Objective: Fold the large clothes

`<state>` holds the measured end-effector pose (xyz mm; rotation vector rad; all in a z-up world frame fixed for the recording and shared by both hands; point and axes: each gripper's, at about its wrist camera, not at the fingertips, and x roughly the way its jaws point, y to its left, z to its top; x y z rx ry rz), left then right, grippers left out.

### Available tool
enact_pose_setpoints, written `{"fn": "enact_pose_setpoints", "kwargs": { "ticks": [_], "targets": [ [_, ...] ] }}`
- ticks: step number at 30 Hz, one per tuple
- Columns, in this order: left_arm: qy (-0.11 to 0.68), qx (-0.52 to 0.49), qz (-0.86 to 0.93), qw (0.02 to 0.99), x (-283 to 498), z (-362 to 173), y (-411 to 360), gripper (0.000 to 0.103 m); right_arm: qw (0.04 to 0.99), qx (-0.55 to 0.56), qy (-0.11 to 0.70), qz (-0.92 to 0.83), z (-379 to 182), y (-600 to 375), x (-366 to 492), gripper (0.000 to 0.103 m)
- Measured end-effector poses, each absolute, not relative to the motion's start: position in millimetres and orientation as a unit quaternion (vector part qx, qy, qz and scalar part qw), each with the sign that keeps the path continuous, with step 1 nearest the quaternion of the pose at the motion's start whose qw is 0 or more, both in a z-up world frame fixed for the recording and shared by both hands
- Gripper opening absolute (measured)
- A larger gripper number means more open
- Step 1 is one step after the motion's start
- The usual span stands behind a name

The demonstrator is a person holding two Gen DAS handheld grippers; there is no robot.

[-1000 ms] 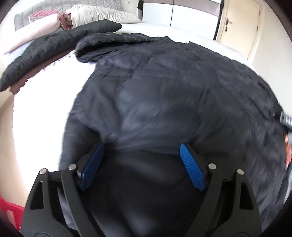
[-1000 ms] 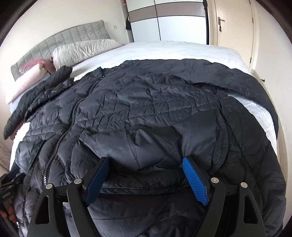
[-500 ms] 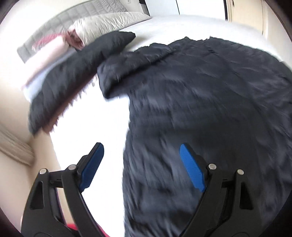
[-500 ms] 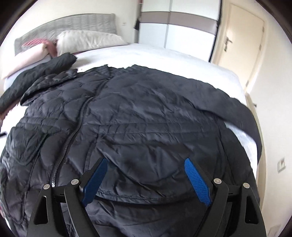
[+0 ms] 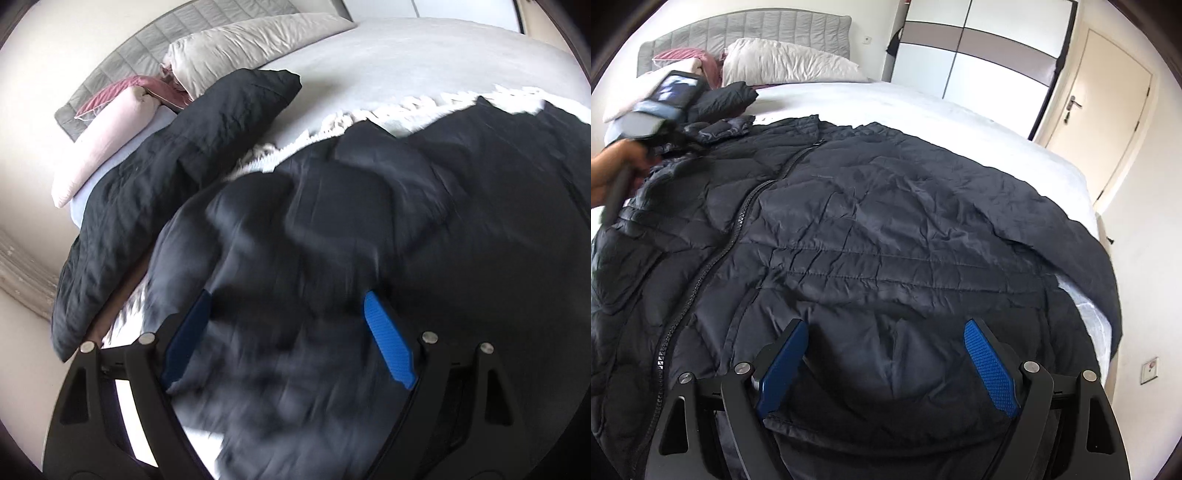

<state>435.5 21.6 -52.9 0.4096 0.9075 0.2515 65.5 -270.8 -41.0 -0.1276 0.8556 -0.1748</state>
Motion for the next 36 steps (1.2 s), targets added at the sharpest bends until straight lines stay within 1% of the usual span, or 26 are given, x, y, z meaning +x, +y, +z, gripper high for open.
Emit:
{"fn": "enact_pose_setpoints", "kwargs": {
  "ticks": [2,3,4,5,7,8,10,16,20,23,26,29,30,33,35,36],
  "targets": [
    [0.420,0.198,0.138,0.875,451.4,-60.5,18.0,0.083,0.903,-0.063,0.416,-0.081,-43.8,-271.7,66.7,0.088],
    [0.415,0.195,0.141,0.877,456.6,-60.8,18.3,0.077,0.903,-0.063,0.417,-0.080,-44.6,-271.9,67.2,0.088],
    [0.410,0.190,0.140,0.881,459.2,-62.0,19.2,0.067,0.902,-0.063,0.419,-0.080,-46.1,-272.1,68.2,0.088],
    [0.408,0.185,0.137,0.883,460.5,-62.6,20.8,0.059,0.902,-0.063,0.420,-0.080,-47.4,-272.0,69.1,0.088],
    [0.407,0.176,0.131,0.887,459.9,-61.2,25.0,0.020,0.901,-0.066,0.421,-0.082,-49.1,-271.3,69.5,0.088],
    [0.401,0.165,0.127,0.892,455.6,-55.6,30.0,0.015,0.901,-0.070,0.420,-0.083,-49.6,-270.5,69.3,0.088],
    [0.389,0.140,0.120,0.903,448.1,-44.8,37.2,0.010,0.900,-0.077,0.419,-0.087,-50.1,-268.2,68.9,0.088],
    [0.338,0.101,0.137,0.926,406.3,17.3,93.3,0.009,0.901,-0.085,0.415,-0.093,-46.3,-266.8,64.7,0.088],
    [0.328,0.072,0.179,0.925,381.2,53.6,157.0,0.010,0.901,-0.083,0.414,-0.097,-43.8,-266.0,65.7,0.088],
    [0.336,0.047,0.211,0.917,367.2,61.1,198.2,0.009,0.902,-0.088,0.411,-0.096,-41.3,-262.4,63.2,0.088],
    [0.344,0.033,0.256,0.903,352.2,54.4,243.9,0.010,0.904,-0.089,0.406,-0.099,-39.2,-261.4,62.4,0.088],
    [0.358,0.085,0.324,0.871,347.2,30.9,272.9,0.023,0.905,-0.081,0.404,-0.102,-37.3,-263.5,62.3,0.088],
    [0.377,0.097,0.347,0.854,345.8,18.1,285.6,0.032,0.906,-0.078,0.404,-0.103,-36.7,-264.4,62.6,0.088],
    [0.421,0.060,0.385,0.819,327.9,-6.9,320.7,0.036,0.907,-0.074,0.400,-0.106,-34.0,-267.3,61.8,0.088],
    [0.432,0.009,0.374,0.820,311.0,-13.5,334.8,0.045,0.910,-0.066,0.395,-0.108,-30.9,-271.2,60.7,0.088],
    [0.434,-0.003,0.369,0.822,305.4,-14.2,336.9,0.057,0.911,-0.058,0.394,-0.108,-29.4,-274.3,60.4,0.088]
  ]
}}
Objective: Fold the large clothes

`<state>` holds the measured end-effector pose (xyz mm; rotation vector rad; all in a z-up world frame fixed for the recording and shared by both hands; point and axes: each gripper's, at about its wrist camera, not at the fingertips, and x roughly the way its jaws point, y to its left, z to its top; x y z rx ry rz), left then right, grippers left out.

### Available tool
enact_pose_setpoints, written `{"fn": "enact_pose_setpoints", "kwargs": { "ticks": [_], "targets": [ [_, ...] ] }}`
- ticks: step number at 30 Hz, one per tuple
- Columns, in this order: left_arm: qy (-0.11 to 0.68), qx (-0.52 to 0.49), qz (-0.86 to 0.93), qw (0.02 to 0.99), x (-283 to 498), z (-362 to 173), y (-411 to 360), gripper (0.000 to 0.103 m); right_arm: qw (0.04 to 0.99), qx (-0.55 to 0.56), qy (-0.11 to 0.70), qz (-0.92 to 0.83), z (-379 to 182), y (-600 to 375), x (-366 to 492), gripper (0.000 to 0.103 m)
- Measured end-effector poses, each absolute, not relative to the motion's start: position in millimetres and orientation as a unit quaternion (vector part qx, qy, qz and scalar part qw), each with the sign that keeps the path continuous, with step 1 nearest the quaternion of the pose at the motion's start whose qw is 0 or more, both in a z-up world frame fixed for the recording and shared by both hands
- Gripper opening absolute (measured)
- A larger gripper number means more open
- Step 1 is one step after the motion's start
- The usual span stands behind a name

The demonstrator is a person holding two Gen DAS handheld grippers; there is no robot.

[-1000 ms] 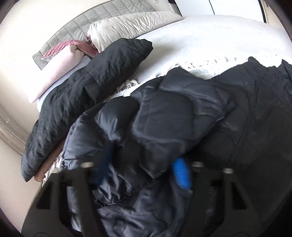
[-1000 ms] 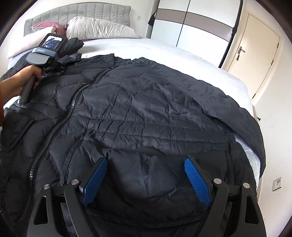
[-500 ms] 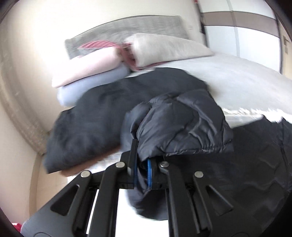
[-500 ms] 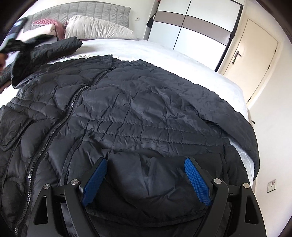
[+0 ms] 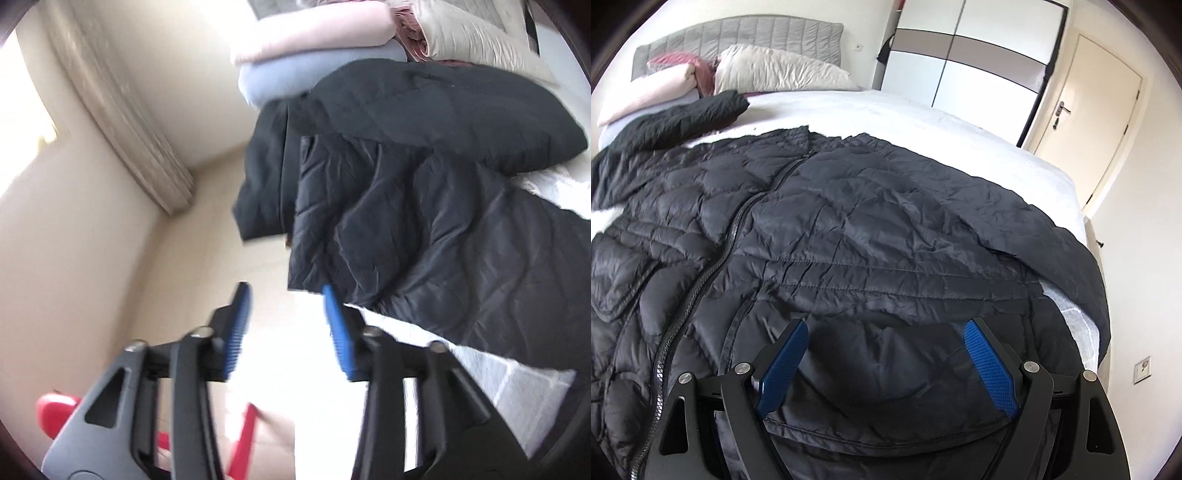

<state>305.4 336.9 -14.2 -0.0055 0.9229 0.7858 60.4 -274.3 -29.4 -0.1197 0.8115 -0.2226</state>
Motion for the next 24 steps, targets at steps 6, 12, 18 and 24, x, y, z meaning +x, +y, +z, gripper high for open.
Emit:
{"fn": "enact_pose_setpoints", "kwargs": {
  "ticks": [6,12,18,24],
  "targets": [
    [0.442,-0.018,0.292,0.848,272.4,-5.3,303.2,0.080,0.912,0.009,0.399,-0.098,-25.5,-292.8,59.8,0.088],
    [0.476,-0.063,0.135,0.867,243.6,-9.4,241.0,0.083,0.914,0.045,0.388,-0.110,-10.1,-316.3,48.9,0.088],
    [0.526,-0.073,0.026,0.847,214.5,-47.4,182.7,0.083,0.907,0.108,0.375,-0.157,-5.0,-378.6,20.8,0.088],
    [0.545,-0.110,0.012,0.831,191.2,-78.5,184.7,0.083,0.850,0.280,0.401,-0.198,-41.5,-466.1,-13.5,0.088]
  ]
}}
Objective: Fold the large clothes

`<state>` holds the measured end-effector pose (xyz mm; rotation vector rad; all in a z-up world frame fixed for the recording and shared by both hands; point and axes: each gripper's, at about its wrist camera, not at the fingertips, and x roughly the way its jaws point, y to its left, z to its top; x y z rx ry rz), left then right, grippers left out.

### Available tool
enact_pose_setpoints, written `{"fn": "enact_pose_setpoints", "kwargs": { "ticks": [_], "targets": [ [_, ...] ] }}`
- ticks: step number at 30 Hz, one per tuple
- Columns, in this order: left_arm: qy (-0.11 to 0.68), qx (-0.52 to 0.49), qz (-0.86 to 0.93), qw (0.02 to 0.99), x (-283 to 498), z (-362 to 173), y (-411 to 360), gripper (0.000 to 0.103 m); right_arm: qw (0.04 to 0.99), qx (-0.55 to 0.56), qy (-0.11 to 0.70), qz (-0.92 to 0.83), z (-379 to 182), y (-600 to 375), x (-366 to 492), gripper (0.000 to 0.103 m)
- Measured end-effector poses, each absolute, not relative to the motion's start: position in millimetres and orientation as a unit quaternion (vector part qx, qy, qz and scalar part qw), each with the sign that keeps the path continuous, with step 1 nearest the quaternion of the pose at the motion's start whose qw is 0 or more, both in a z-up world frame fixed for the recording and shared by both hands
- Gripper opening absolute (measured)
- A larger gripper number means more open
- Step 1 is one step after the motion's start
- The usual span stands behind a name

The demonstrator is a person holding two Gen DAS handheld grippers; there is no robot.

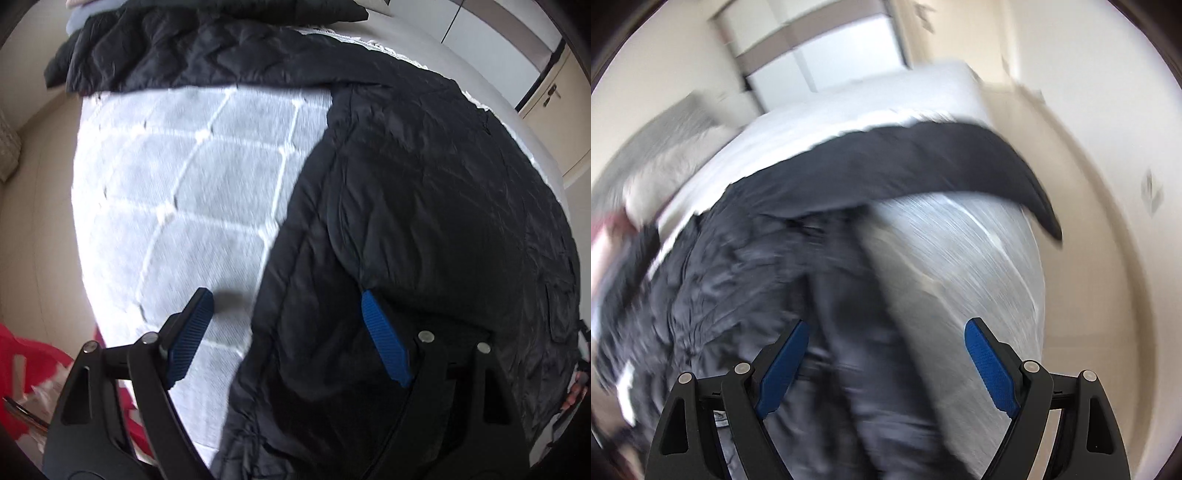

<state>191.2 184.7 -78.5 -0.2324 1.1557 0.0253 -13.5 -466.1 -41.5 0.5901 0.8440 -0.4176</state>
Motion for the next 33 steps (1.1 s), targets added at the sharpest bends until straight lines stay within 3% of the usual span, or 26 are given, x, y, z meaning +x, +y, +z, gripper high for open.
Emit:
{"fn": "enact_pose_setpoints", "kwargs": {
  "ticks": [3,9,14,16,23,29,33],
  "targets": [
    [0.527,-0.077,0.010,0.847,176.1,-77.3,173.4,0.083,0.828,0.348,0.403,-0.174,-58.7,-486.3,-26.7,0.088],
    [0.557,0.016,0.041,0.829,158.1,-58.6,132.0,0.083,0.824,0.373,0.398,-0.155,-61.2,-499.7,-42.4,0.088],
    [0.483,0.008,0.010,0.875,159.9,-9.7,90.8,0.084,0.831,0.394,0.372,-0.127,-55.3,-510.0,-44.3,0.088],
    [0.465,-0.003,-0.029,0.885,168.3,-2.7,67.7,0.092,0.829,0.416,0.356,-0.112,-55.2,-517.9,-45.2,0.088],
    [0.457,0.021,-0.106,0.883,192.9,-32.4,-0.6,0.093,0.817,0.476,0.311,-0.098,-63.3,-551.9,-21.3,0.088],
    [0.469,-0.015,-0.113,0.876,201.2,-47.4,-7.9,0.094,0.804,0.507,0.287,-0.120,-80.2,-584.1,11.8,0.088],
    [0.469,0.014,-0.107,0.877,196.3,-58.8,-15.4,0.102,0.805,0.505,0.274,-0.147,-81.0,-600.6,32.7,0.088]
  ]
}}
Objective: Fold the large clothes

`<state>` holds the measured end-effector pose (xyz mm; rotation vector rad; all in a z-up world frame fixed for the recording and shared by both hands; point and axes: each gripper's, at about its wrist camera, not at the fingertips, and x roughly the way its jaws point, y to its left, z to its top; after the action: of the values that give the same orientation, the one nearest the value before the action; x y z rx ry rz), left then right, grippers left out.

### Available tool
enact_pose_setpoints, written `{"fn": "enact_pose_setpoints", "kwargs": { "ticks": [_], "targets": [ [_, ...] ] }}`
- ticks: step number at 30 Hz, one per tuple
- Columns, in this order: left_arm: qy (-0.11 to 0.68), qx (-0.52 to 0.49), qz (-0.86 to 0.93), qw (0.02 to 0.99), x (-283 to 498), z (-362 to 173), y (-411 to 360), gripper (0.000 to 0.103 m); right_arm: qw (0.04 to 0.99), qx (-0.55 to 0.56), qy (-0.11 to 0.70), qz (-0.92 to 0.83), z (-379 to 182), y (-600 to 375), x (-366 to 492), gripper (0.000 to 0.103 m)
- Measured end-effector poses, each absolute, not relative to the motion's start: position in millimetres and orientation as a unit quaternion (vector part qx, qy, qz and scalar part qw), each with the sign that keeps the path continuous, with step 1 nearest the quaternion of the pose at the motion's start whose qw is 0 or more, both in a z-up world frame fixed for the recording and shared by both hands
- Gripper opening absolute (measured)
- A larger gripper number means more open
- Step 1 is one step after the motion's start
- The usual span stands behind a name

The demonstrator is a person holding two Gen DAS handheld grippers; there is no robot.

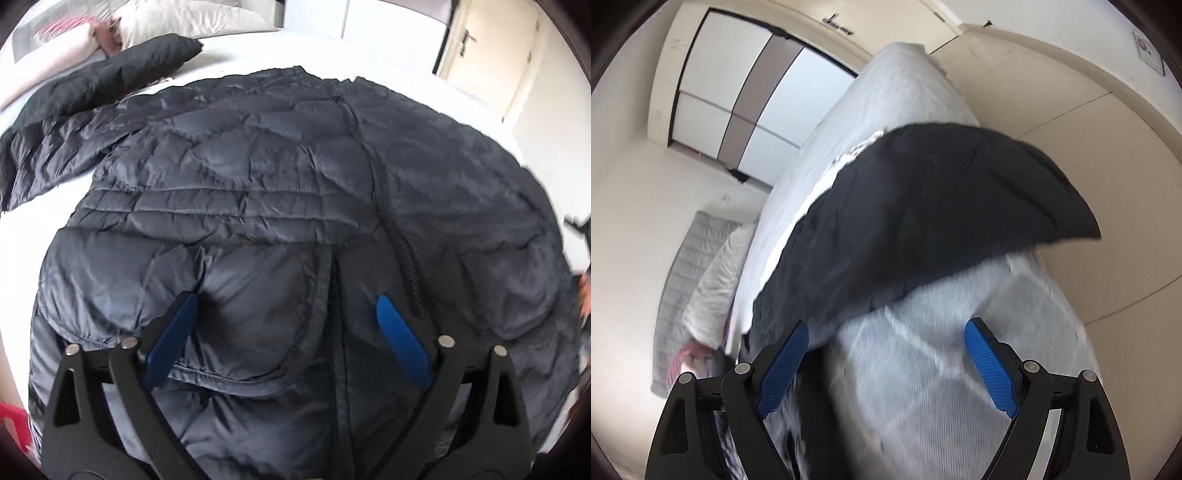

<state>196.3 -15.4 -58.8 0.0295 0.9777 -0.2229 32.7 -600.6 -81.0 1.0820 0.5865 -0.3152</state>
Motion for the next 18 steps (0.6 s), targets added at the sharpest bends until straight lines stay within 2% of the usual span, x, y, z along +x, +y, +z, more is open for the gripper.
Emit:
{"fn": "enact_pose_setpoints", "kwargs": {
  "ticks": [6,9,11,12,13,14,18],
  "targets": [
    [0.480,0.045,-0.111,0.869,196.1,-70.4,-21.7,0.103,0.788,0.513,0.269,-0.207,-82.0,-626.3,59.1,0.085],
    [0.490,0.042,-0.115,0.863,199.6,-71.2,-20.7,0.103,0.775,0.510,0.277,-0.250,-83.7,-635.6,70.5,0.067],
    [0.497,0.051,-0.119,0.858,201.0,-69.5,-22.7,0.103,0.771,0.502,0.276,-0.278,-78.9,-640.7,75.7,0.039],
    [0.503,0.059,-0.123,0.853,203.1,-67.8,-24.0,0.103,0.768,0.503,0.269,-0.291,-75.4,-642.0,75.0,0.030],
    [0.509,0.060,-0.127,0.849,205.3,-65.8,-24.2,0.103,0.768,0.504,0.256,-0.301,-68.5,-642.0,74.7,0.016],
    [0.513,0.058,-0.131,0.847,206.8,-63.7,-22.8,0.103,0.770,0.500,0.252,-0.306,-62.0,-640.2,76.4,0.012],
    [0.512,0.015,-0.136,0.848,210.0,-49.8,-7.7,0.102,0.801,0.429,0.251,-0.334,-19.4,-617.4,86.7,0.008]
  ]
}}
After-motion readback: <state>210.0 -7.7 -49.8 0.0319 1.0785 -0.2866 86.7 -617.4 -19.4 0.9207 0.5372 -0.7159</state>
